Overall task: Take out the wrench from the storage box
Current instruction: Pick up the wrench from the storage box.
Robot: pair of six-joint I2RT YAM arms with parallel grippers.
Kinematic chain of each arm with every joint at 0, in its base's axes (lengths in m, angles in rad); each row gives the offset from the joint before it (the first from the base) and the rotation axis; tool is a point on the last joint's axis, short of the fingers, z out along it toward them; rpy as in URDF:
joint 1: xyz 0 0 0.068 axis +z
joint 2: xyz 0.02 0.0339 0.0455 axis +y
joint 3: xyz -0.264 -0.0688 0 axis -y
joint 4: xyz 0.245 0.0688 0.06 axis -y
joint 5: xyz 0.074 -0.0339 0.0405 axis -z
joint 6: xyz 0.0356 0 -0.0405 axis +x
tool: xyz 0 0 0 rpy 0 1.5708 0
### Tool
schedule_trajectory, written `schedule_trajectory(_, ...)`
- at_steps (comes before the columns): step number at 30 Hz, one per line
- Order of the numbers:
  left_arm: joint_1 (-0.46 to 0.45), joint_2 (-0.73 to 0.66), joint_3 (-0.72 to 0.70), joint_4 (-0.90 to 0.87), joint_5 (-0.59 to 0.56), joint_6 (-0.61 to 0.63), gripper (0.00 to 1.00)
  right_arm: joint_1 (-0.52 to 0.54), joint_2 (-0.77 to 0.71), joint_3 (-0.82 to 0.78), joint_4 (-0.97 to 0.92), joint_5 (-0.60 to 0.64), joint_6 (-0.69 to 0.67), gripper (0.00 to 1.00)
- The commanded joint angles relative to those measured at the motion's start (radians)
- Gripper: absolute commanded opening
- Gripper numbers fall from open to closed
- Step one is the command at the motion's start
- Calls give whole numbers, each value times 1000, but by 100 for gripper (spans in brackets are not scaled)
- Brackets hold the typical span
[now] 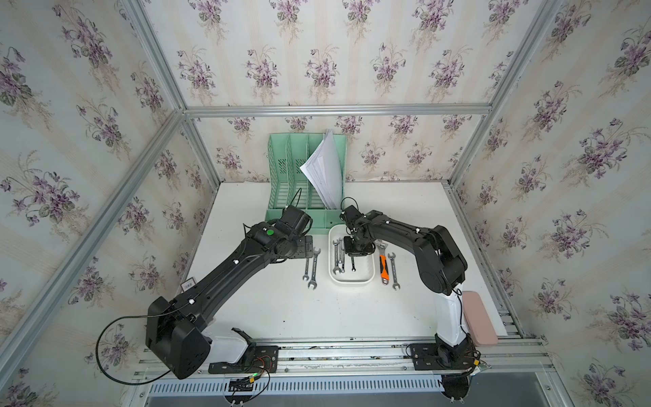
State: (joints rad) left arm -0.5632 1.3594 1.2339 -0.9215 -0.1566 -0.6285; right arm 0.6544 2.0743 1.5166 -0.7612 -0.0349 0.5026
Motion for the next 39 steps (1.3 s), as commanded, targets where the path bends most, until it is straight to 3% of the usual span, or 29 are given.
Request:
schedule_trajectory(1,1,-1,3,4,-10,0,99,0,-24,-21,-7,3,16,28)
schedule_trajectory(18,0,21,7,13,3,-1,99,31,18,-26,-35,-14,18,23)
schedule_trajectory(23,0,18,0,12,4,-5,99,39,2,-27,-43,-7,19,36)
schedule_trajectory(28,0,17,-5,15,9,-8,99,45,25,-14,-81,29,18,37)
schedule_trajectory(39,0,12,-7,15,9,-9,99,21,4,-30,-84,53,2,25)
